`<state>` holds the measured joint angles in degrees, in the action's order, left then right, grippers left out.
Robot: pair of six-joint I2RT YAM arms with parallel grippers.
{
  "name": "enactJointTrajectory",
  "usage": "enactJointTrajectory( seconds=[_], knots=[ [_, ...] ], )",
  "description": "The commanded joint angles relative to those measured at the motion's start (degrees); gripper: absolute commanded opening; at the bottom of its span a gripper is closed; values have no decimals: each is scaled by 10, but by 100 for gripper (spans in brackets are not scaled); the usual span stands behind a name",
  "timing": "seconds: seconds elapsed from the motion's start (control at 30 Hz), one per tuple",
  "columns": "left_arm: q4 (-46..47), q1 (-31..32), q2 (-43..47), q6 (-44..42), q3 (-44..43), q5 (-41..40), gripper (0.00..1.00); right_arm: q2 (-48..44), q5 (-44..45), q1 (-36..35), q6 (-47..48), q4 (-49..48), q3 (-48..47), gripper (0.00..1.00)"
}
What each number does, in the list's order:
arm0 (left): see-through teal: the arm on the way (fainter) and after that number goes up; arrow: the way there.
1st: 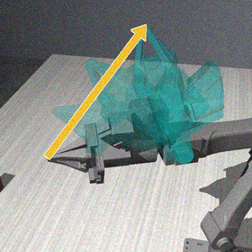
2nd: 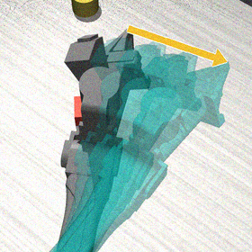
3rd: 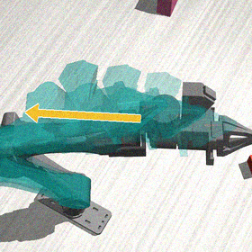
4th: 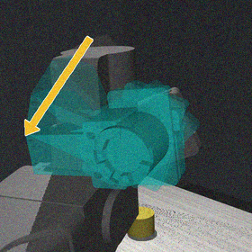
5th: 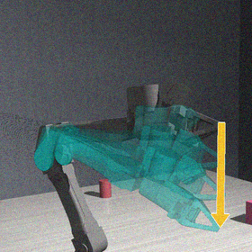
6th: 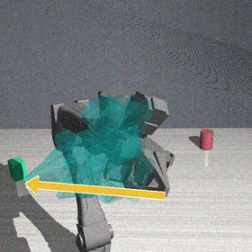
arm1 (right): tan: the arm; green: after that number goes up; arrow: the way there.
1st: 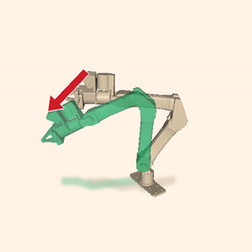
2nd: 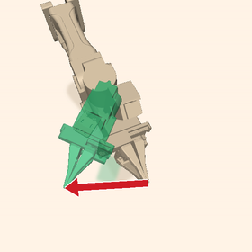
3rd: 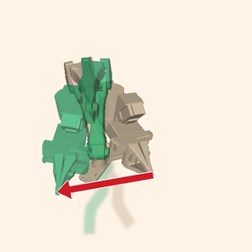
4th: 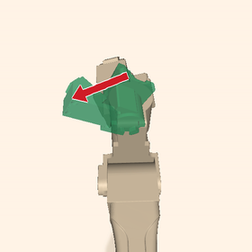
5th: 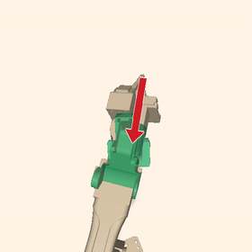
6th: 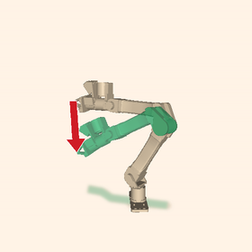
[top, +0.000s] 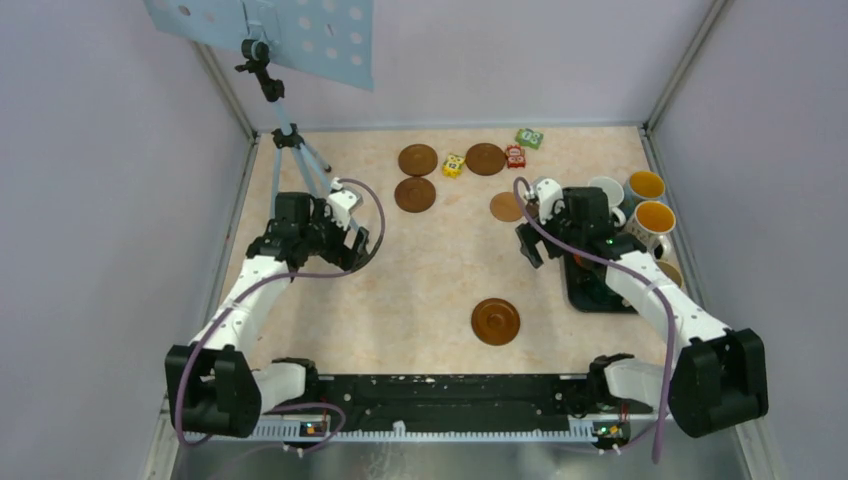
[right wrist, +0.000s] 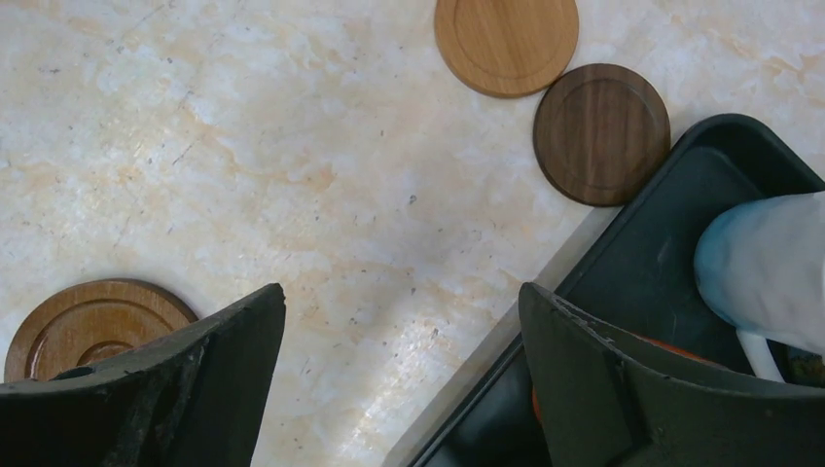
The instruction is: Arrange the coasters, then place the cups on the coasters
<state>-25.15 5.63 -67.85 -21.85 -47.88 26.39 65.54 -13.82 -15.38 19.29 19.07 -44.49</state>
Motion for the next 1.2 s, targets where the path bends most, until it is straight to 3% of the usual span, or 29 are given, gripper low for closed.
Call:
enactJointTrajectory(
  seconds=[0.0, 0.27, 0.57, 0.83, 1.17],
  knots=[
    [9, 2, 46, -13, 10, 29, 99, 48, 10, -25, -12, -52, -59, 87],
    [8, 2, 90, 12, 9, 87, 99, 228, 83, -97, -65, -125, -211, 80],
    [-9, 1, 91, 23, -6, 78, 99, 445, 135, -130, -133, -172, -395, 45],
    [-14, 0, 84, 26, -9, 78, 99, 556, 136, -151, -162, -245, -501, 43],
    [-18, -1, 71, 27, -10, 73, 99, 735, 130, -161, -174, -193, -745, 43]
  ],
)
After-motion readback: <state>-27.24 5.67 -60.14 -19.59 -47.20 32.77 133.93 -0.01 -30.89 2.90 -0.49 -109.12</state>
